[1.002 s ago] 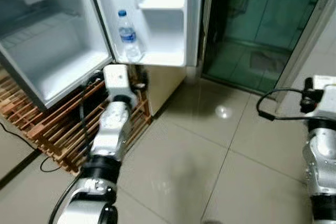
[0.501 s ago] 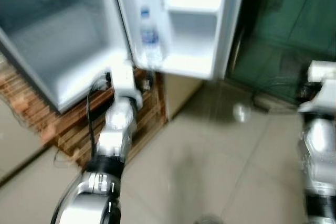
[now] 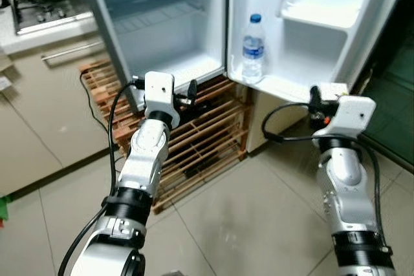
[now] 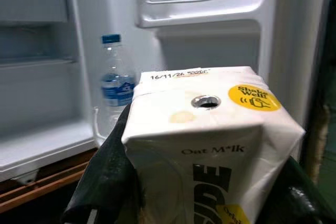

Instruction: Restocking fridge

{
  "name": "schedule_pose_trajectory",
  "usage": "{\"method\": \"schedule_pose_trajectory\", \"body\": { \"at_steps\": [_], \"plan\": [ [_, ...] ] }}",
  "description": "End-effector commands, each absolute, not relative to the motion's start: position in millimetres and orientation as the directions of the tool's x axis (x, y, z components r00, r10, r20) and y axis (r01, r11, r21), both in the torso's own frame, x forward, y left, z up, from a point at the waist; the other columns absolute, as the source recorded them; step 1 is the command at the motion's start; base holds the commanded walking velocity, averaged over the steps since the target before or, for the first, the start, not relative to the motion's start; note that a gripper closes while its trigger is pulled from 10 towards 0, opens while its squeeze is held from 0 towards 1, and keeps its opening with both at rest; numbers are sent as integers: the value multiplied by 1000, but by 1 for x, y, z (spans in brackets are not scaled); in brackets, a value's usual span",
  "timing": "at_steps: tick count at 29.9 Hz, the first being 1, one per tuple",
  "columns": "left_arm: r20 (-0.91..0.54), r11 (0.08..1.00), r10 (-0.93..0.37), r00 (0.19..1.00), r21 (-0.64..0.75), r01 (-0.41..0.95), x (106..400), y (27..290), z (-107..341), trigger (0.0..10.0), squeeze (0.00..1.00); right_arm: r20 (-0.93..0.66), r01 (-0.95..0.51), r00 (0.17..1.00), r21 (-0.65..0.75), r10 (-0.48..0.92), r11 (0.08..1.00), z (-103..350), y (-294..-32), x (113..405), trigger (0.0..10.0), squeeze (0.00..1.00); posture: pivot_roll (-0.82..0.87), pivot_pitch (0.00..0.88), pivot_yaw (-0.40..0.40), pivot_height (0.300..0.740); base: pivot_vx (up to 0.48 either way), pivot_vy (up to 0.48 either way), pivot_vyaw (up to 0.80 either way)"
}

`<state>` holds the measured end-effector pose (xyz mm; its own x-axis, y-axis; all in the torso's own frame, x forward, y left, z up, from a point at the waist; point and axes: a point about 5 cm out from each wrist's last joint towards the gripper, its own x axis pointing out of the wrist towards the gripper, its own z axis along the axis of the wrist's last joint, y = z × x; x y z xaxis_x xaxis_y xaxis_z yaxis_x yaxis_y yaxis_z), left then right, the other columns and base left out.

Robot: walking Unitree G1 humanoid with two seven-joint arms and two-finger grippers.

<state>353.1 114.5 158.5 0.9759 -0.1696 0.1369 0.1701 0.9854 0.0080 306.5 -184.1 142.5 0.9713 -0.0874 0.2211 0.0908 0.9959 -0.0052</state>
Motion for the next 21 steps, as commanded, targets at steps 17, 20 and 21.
{"method": "schedule_pose_trajectory", "body": {
  "at_steps": [17, 20, 21],
  "plan": [
    [139, 985, -166, 976, -13, 169, 355, 113, 162, 10000, 0, 209, 96, 974, -23, -89, 995, 138, -190, 306, 10000, 294, -149, 0, 78, 740, 445, 0, 0],
    [126, 990, -130, 983, -45, 137, 356, 118, 160, 10000, 0, 207, 98, 974, -24, -91, 995, 138, -190, 306, 10000, 302, -148, 0, 78, 740, 133, 388, 0],
    [123, 989, -125, 985, -61, 133, 356, 119, 160, 10000, 0, 207, 98, 974, -24, -90, 995, 137, -190, 305, 10000, 302, -148, 0, 78, 740, 0, 465, 0]
  ]
}}
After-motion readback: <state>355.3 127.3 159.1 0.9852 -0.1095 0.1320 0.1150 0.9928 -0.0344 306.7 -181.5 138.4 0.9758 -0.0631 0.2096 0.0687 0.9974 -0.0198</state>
